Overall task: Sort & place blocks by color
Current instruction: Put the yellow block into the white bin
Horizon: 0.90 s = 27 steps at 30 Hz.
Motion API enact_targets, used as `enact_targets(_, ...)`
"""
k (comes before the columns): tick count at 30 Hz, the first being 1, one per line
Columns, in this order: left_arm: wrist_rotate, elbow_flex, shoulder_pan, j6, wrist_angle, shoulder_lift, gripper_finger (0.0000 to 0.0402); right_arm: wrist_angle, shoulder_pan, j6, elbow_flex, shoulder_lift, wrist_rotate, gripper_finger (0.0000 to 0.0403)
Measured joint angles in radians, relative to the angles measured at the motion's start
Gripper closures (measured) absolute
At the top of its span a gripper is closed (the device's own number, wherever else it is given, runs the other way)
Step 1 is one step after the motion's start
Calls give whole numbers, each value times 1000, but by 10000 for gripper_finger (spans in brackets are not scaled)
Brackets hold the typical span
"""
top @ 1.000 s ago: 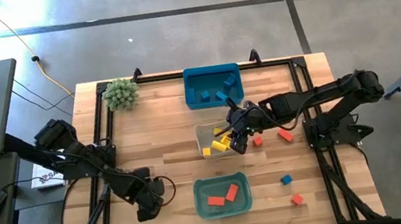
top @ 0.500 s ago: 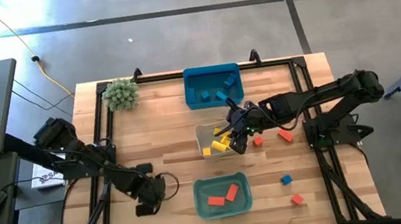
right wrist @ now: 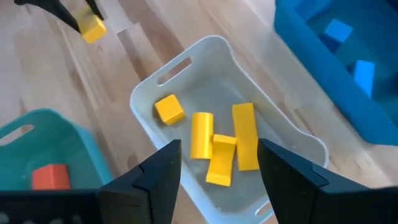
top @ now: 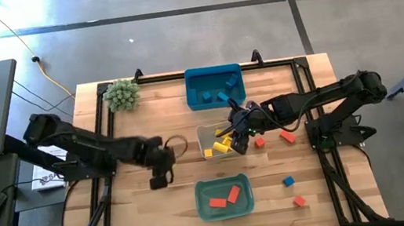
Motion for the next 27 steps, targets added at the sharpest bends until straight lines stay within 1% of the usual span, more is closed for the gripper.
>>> enact_targets(4, -36, 72, 99, 119, 8, -20, 306, -15, 0, 30, 0, 0, 19, 207)
enact_targets(7, -37, 135, 175, 215, 20, -22, 306, -33, 0, 66, 0, 0, 21, 207)
enact_targets(11, -24, 206, 260, 334, 90, -23, 306, -74, -2, 147, 0, 0, 25, 207)
enact_targets(16, 81, 254, 355, 430, 209, -23, 306, -140, -1, 293, 0, 0, 53, 207)
enact_targets(19, 142, 257, 402, 470, 277, -14, 306, -180, -1, 385, 0, 0, 60, 207)
enact_targets(22, 182, 257, 440, 499, 313, 7, 306, -225, -1, 487, 0, 0, 60, 207)
enact_targets(24, 214, 257, 458, 508, 330, 26, 306, -256, -2, 560, 0, 0, 55, 207)
enact_targets(27, 277, 258, 474, 508, 380, 64, 306, -299, 7, 663, 0, 0, 16, 207)
